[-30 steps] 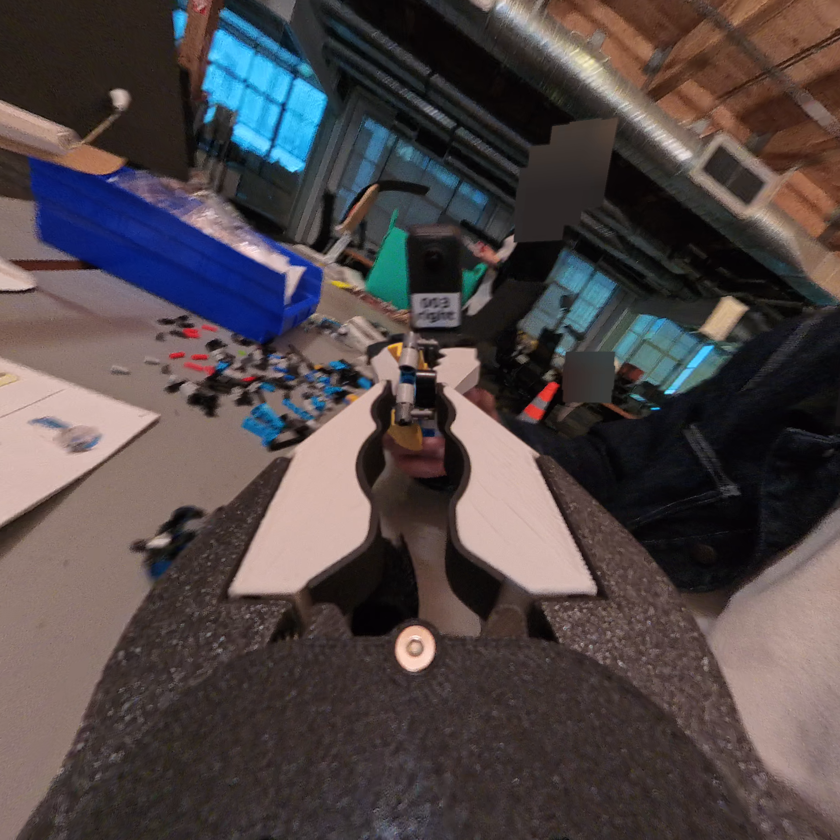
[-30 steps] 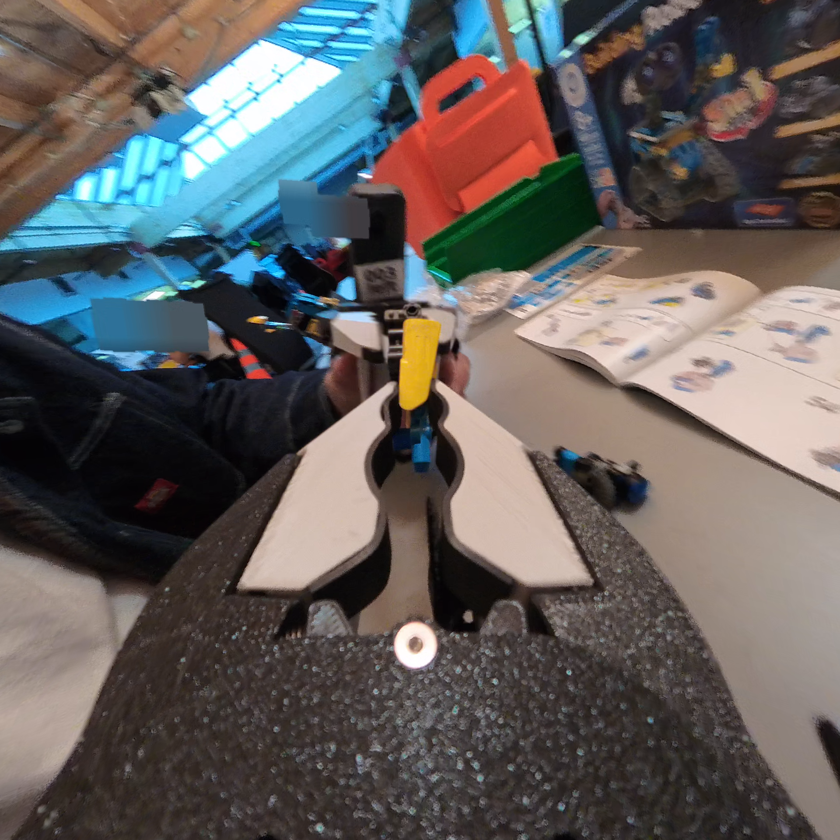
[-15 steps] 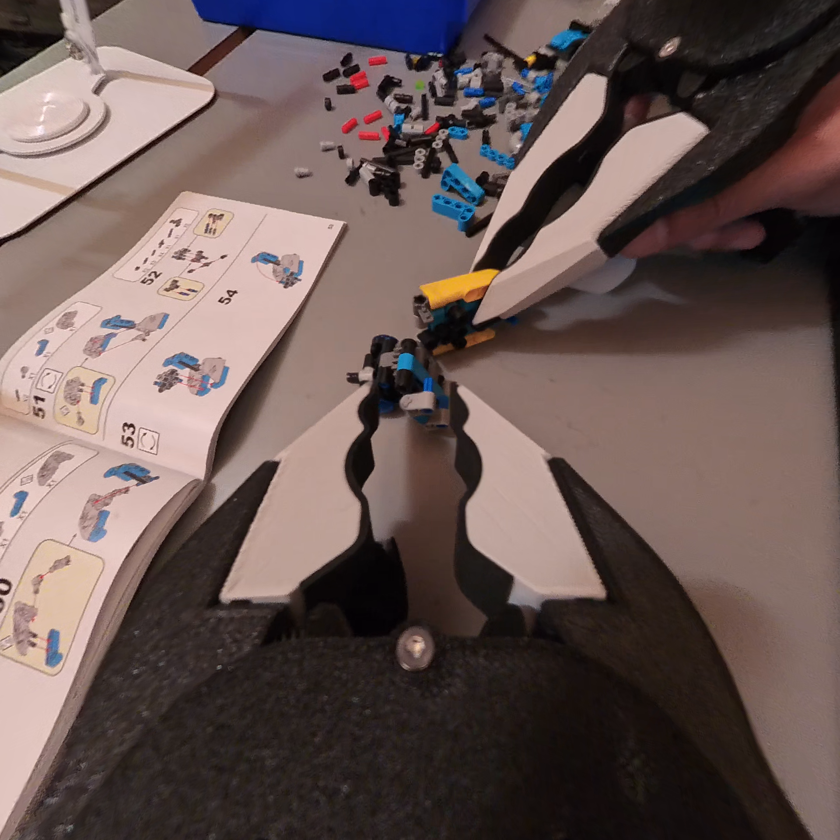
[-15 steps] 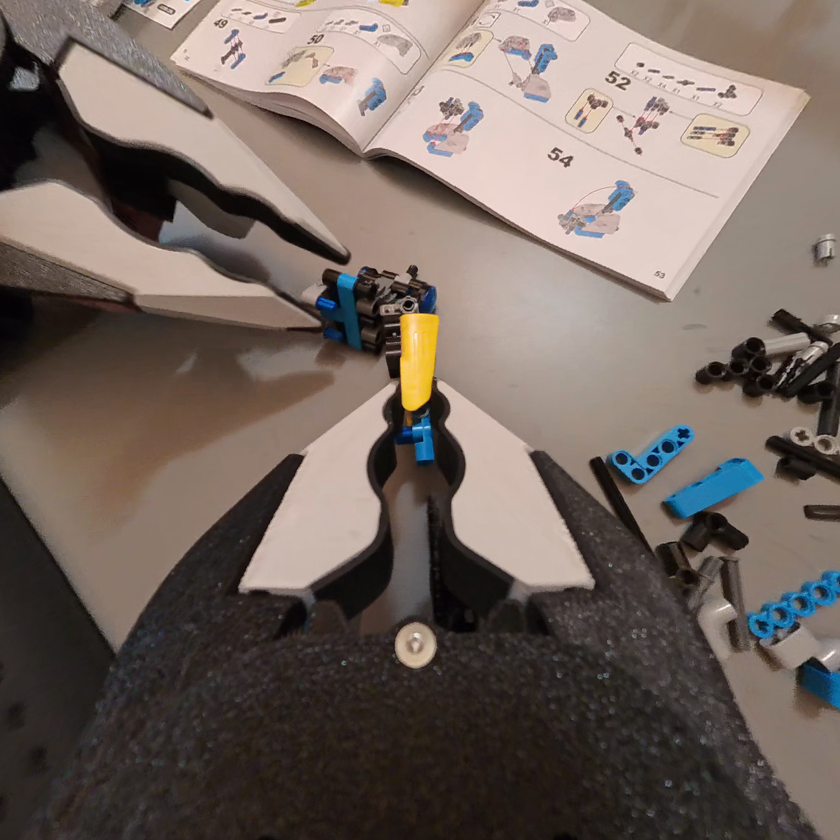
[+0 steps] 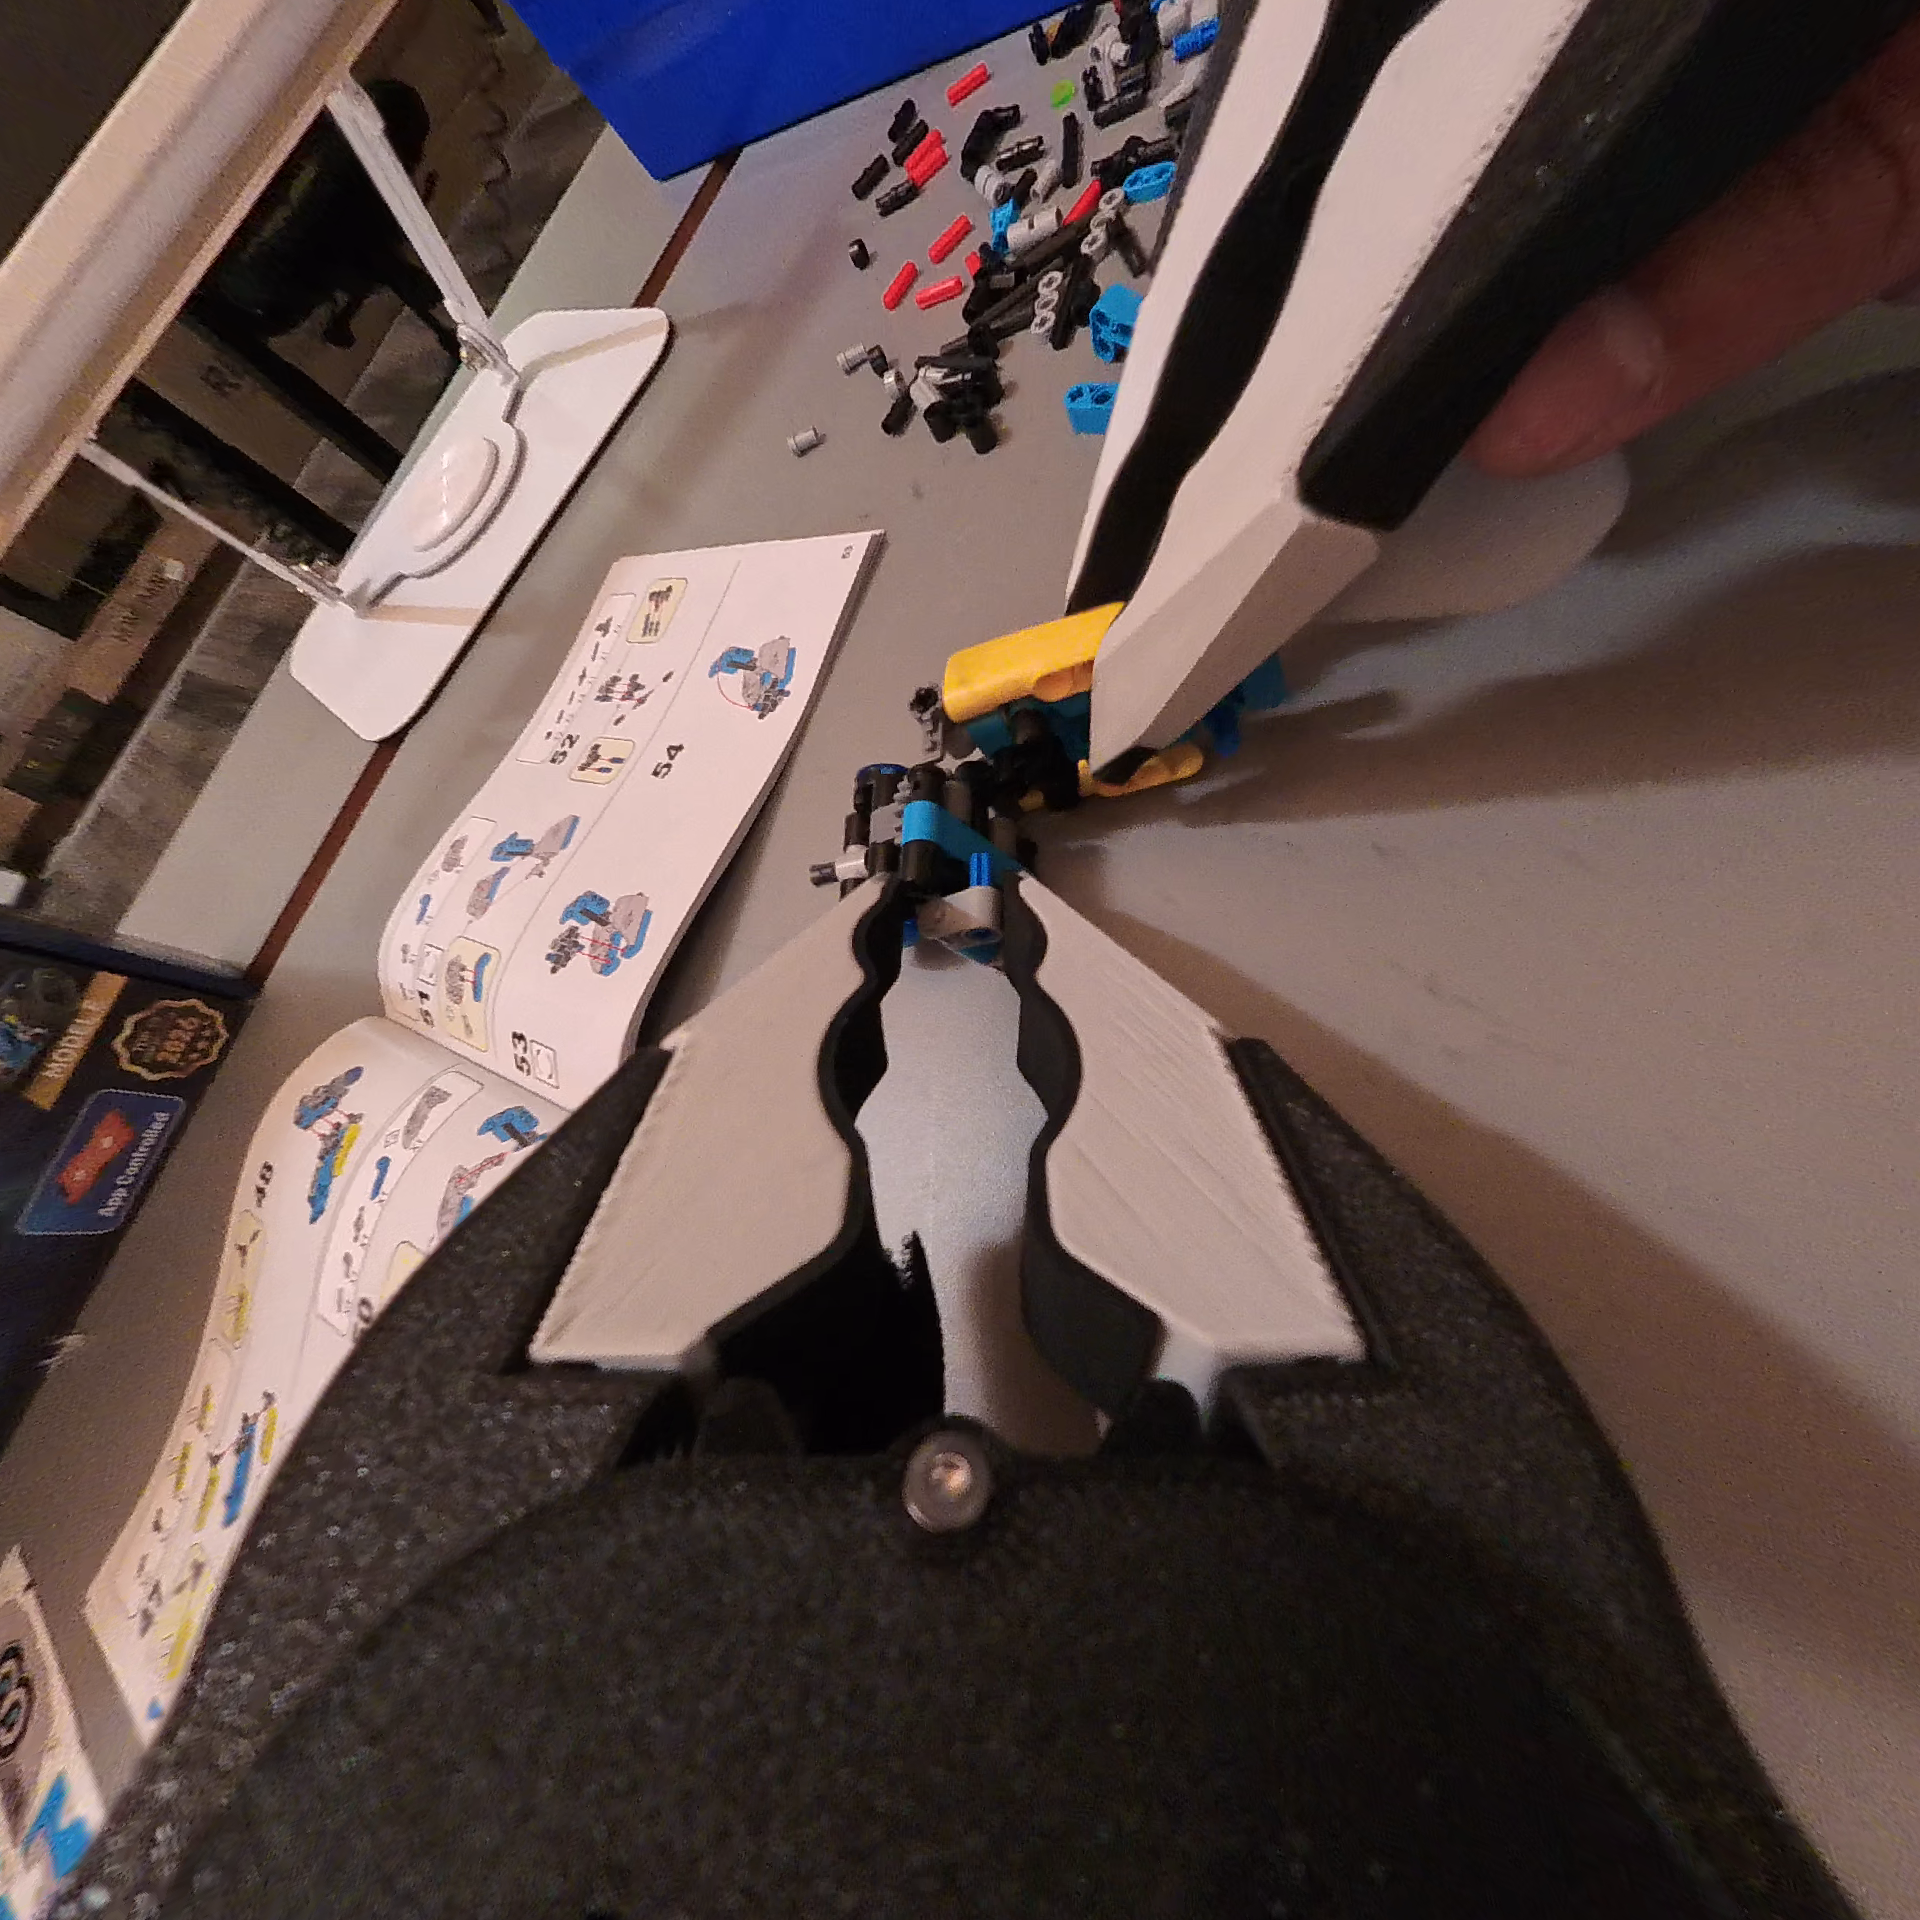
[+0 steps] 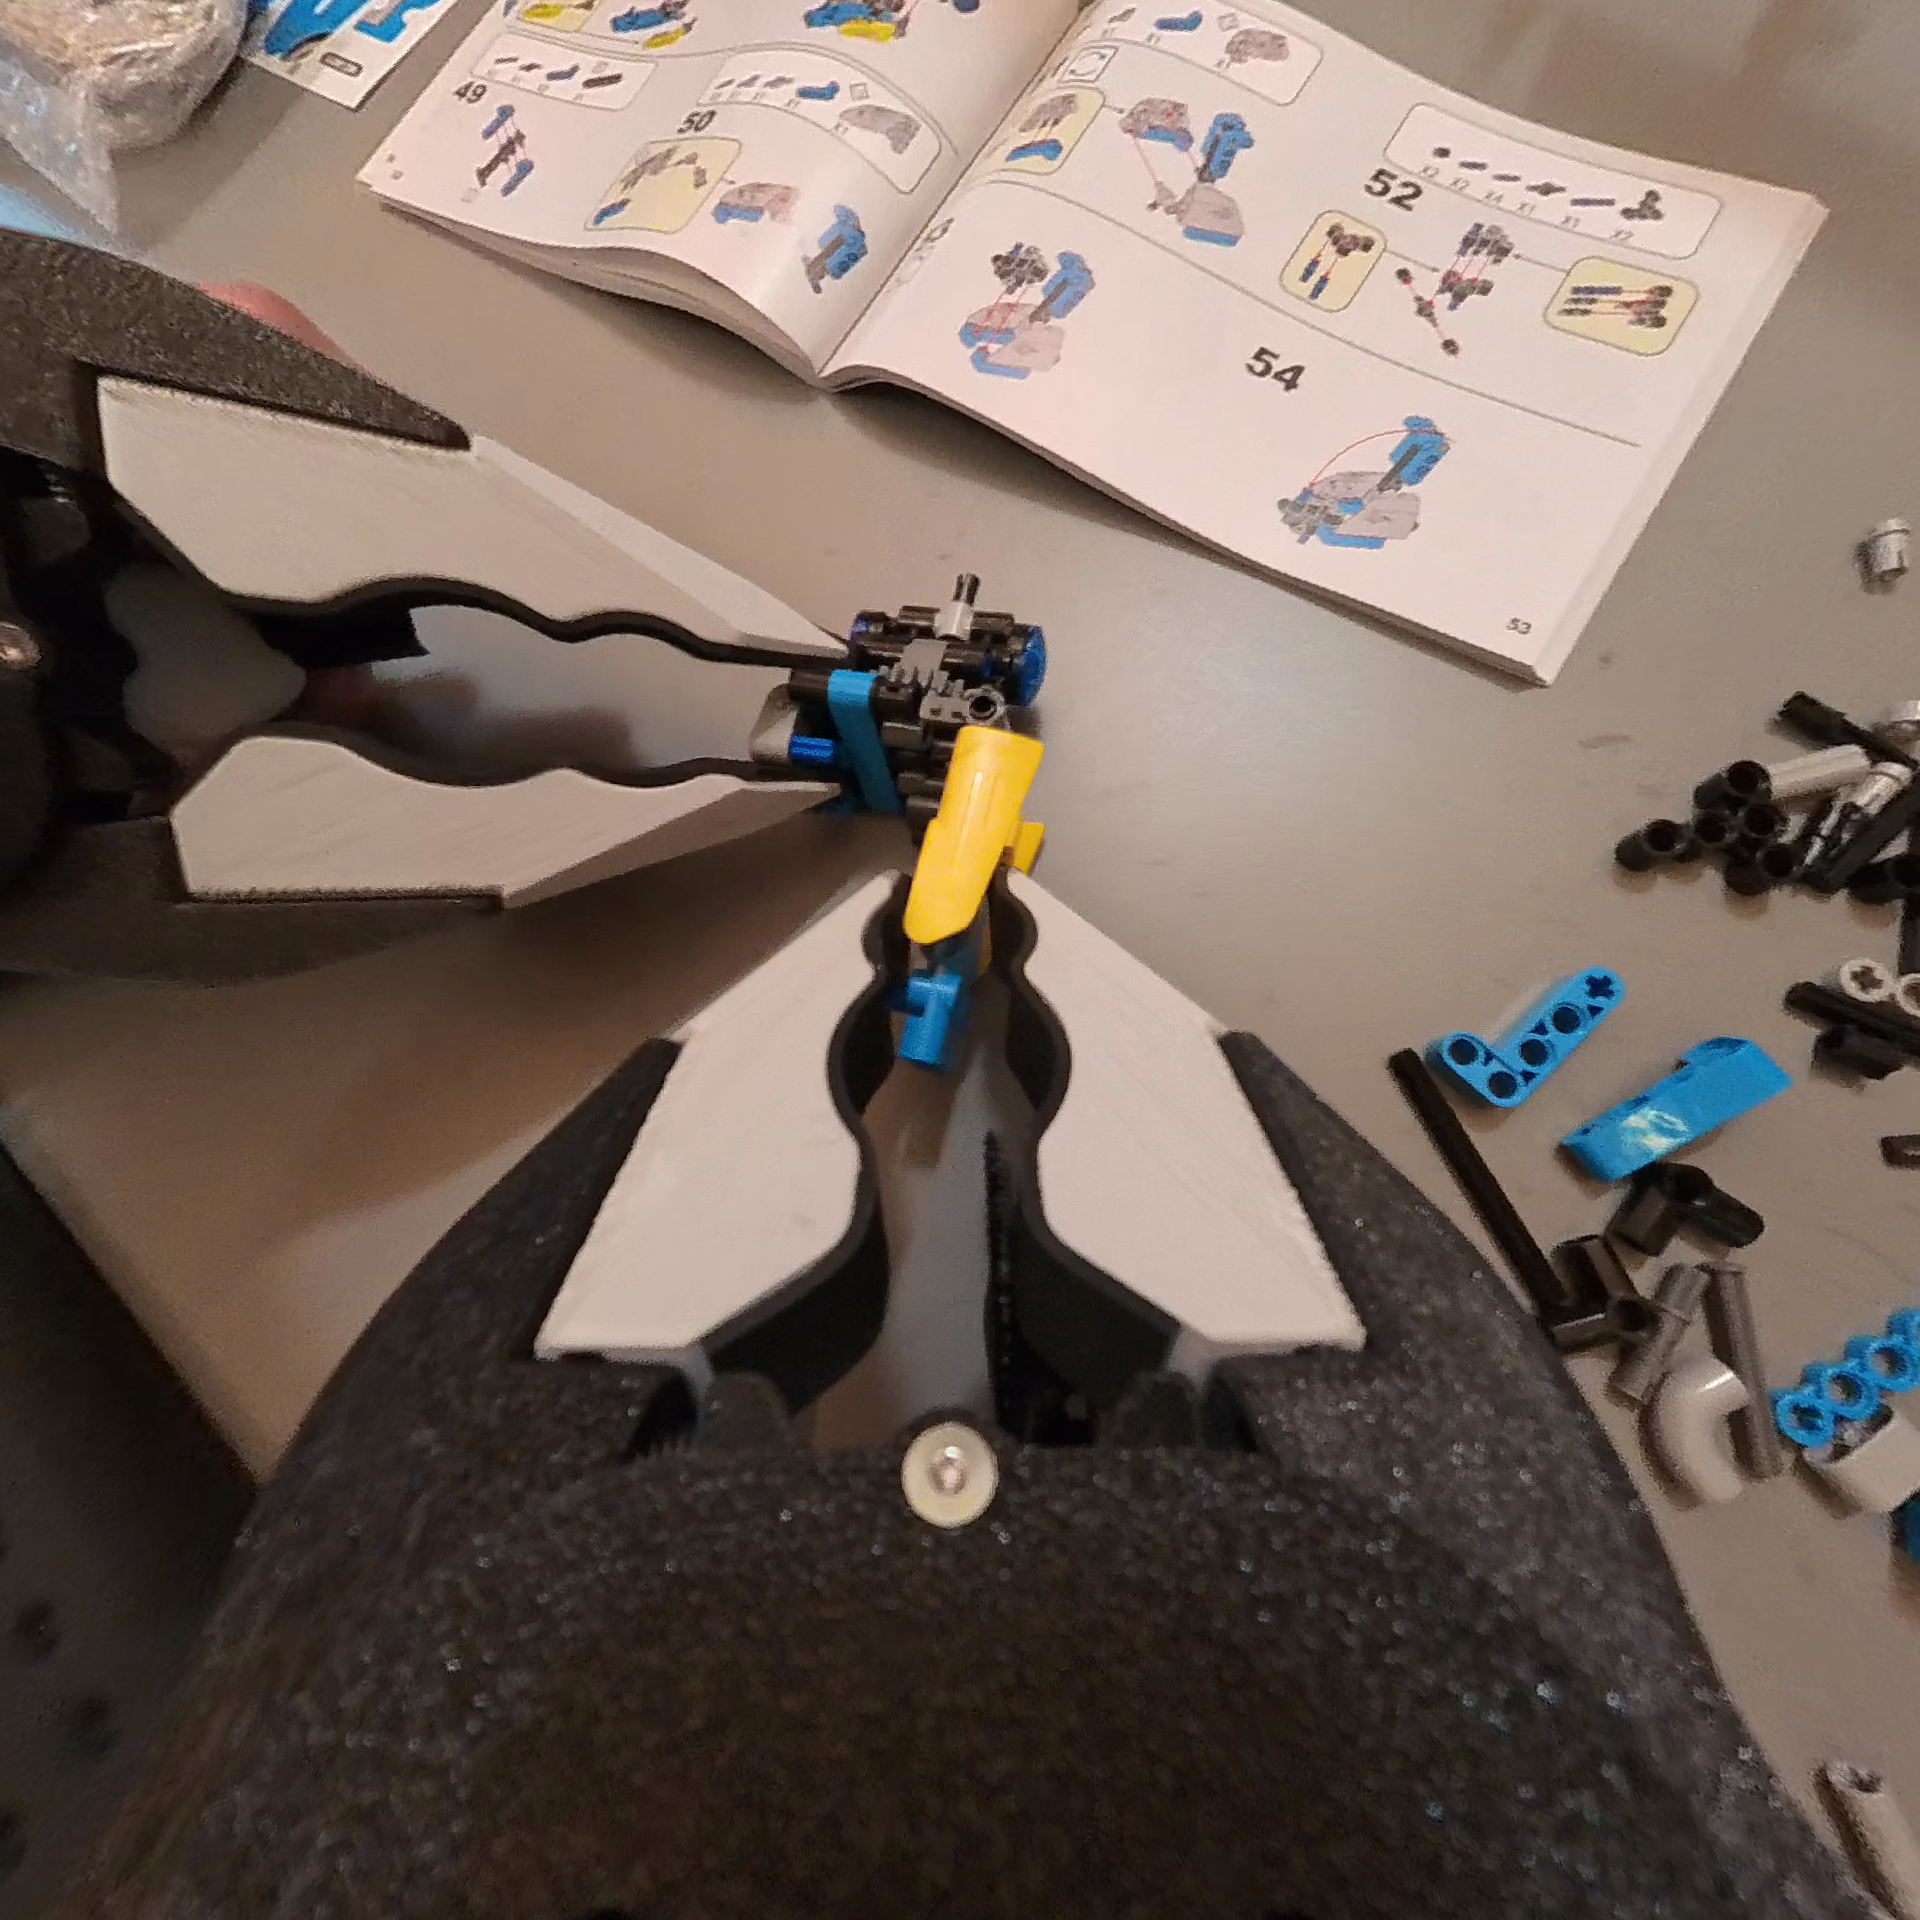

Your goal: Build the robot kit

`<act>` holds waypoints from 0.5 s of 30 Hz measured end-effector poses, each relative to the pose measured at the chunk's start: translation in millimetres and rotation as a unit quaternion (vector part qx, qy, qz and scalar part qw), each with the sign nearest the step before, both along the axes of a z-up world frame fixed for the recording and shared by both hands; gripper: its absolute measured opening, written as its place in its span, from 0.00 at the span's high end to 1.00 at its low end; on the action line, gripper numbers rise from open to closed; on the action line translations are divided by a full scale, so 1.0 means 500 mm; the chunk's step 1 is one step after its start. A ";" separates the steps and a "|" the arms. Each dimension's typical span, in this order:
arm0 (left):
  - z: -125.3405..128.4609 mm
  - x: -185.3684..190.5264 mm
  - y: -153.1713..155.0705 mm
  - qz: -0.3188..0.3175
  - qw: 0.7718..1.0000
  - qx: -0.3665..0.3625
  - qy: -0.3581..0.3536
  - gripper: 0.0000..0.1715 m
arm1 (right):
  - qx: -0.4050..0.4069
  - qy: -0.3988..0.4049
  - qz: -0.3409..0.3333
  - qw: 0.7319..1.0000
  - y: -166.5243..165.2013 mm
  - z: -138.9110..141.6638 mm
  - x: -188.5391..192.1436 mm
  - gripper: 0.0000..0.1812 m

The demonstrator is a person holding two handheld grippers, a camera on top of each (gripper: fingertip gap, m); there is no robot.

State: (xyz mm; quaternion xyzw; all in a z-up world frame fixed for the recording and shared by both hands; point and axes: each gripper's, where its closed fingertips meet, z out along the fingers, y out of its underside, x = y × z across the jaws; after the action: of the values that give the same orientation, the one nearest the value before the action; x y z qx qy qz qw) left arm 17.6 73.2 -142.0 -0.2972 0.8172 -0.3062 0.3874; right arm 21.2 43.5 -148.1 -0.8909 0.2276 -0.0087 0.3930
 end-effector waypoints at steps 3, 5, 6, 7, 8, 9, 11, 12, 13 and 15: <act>-0.001 0.000 -0.001 0.000 1.000 0.018 -0.012 0.89 | -0.001 0.005 0.012 1.000 0.001 -0.004 -0.005 0.91; -0.001 0.000 -0.001 0.000 1.000 0.022 -0.014 0.89 | 0.004 0.013 0.019 1.000 0.001 -0.003 -0.008 0.90; -0.001 0.001 -0.001 -0.001 1.000 0.023 -0.016 0.89 | 0.012 0.023 0.024 0.999 0.004 -0.001 -0.012 0.88; -0.001 0.001 -0.001 -0.001 1.000 0.026 -0.018 0.89 | 0.019 0.033 0.025 0.999 0.006 0.000 -0.014 0.86; -0.001 0.001 -0.001 -0.001 0.999 0.029 -0.020 0.89 | 0.022 0.038 0.023 0.999 0.005 0.000 -0.012 0.83; -0.001 0.001 -0.002 -0.002 0.999 0.030 -0.022 0.89 | 0.022 0.038 0.023 0.999 0.004 0.000 -0.010 0.82; -0.001 0.001 -0.002 -0.003 0.999 0.031 -0.022 0.89 | 0.021 0.024 0.016 0.999 -0.002 0.002 0.003 0.80; -0.001 0.001 -0.003 -0.003 0.999 0.031 -0.022 0.89 | 0.029 0.019 0.018 0.999 -0.001 0.007 0.005 0.80; -0.001 0.001 -0.003 -0.004 0.999 0.032 -0.023 0.89 | 0.037 0.015 0.017 0.999 0.001 0.013 0.009 0.79; -0.001 0.001 -0.003 -0.005 0.999 0.032 -0.023 0.89 | 0.063 0.025 0.029 0.997 0.012 0.025 0.006 0.79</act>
State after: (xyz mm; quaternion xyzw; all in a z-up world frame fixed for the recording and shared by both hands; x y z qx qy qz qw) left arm 18.0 71.7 -142.7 -0.2735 0.8189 -0.2883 0.4141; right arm 24.2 49.6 -135.8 -0.8706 0.2118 0.0387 0.4424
